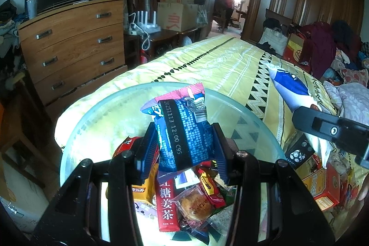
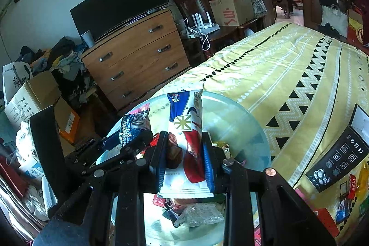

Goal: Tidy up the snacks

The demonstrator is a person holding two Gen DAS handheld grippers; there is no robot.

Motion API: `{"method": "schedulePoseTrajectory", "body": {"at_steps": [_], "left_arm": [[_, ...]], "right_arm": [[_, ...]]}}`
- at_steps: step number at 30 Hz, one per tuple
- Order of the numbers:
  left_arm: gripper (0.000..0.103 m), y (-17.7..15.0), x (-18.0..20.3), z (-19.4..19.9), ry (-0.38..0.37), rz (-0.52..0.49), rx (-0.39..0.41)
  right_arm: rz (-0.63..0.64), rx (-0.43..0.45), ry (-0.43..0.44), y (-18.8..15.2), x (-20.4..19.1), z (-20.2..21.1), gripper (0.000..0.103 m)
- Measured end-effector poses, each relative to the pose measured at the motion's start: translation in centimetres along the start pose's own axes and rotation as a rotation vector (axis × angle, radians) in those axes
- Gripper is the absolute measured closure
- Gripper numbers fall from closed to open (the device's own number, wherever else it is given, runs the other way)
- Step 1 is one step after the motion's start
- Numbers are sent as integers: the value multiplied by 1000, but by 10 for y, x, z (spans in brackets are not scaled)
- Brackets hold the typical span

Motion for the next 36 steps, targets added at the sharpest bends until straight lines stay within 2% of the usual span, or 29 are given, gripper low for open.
{"method": "schedulePoseTrajectory", "body": {"at_steps": [36], "left_arm": [[57,-10,-3,-8,3,0,-18]], "right_arm": [[-17,-14,12,-7,0,-13,72]]}}
Point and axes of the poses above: each gripper's, at about its wrist camera, not at the fingertips, and z roughly against the way its jaws point, x to its right, y to its top, the point moved 3 cm from there along -z, roughly the way its jaws point, and after that the axes turned 8 degrees about x, right-handed, at the moved point
